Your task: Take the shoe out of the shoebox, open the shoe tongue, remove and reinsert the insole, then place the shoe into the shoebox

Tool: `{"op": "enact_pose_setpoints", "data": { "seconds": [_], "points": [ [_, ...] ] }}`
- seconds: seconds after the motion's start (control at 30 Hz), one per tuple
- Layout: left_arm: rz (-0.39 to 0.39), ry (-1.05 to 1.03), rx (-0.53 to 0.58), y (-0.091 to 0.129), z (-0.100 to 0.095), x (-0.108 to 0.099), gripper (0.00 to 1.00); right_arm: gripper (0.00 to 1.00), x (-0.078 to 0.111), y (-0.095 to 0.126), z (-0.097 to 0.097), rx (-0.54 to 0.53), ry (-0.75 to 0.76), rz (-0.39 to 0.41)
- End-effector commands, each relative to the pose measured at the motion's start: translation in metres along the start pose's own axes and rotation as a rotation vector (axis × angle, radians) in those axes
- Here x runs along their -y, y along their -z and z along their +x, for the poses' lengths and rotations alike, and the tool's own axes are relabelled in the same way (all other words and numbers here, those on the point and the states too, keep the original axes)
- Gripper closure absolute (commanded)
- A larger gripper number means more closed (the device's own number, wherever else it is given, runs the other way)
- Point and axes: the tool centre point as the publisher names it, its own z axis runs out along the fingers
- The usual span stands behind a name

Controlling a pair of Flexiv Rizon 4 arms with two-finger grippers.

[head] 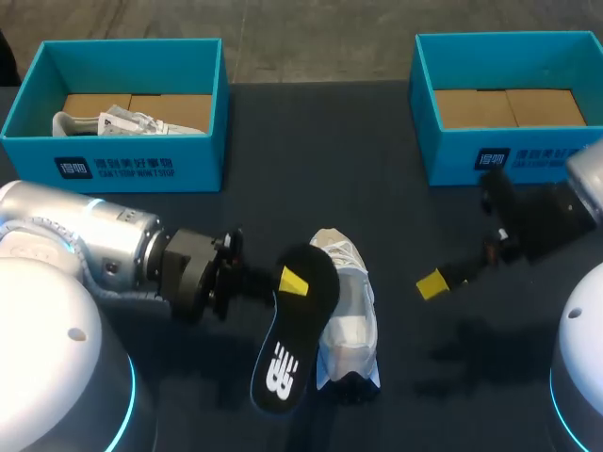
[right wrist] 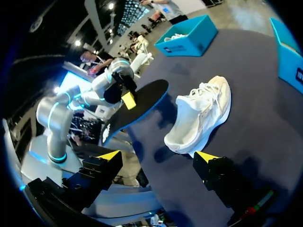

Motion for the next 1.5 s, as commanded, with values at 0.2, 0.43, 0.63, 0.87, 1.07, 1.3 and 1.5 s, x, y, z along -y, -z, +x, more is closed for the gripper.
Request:
{"op": "enact_pose_setpoints", "data": {
  "seconds": [0.2,0.43,0.63,0.87,1.07,1.3,1.5],
  "points": [
    [0.047,0.063,0.016,-0.011,0.014,0.008,1.00,0.00,0.019,-0.002,0.013,0.108,0.090,0.026],
    [0.030,0.063,-0.002,-0.014,0.017,0.011,1.00,0.00,0.019,-0.002,0.013,0.108,0.090,0.026],
    [0.030,0.063,-0.002,-0.014,0.017,0.011,1.00,0.00,0.019,-0.002,0.013,0.108,0.090,0.026],
    [0.043,0.065,0.002,-0.017,0.017,0.014,1.00,0.00,0.016,-0.002,0.016,0.197,0.183,0.054],
    [0.061,0.098,-0.004,-0.022,0.022,0.016,1.00,0.00,0.023,-0.004,0.015,0.253,0.295,0.084],
    [0.078,0.168,0.014,-0.026,0.030,0.016,1.00,0.00,0.030,-0.006,0.015,0.314,0.395,0.116],
    [0.079,0.165,0.006,-0.029,0.033,0.021,1.00,0.00,0.035,-0.009,0.013,0.309,0.457,0.130]
  ]
}}
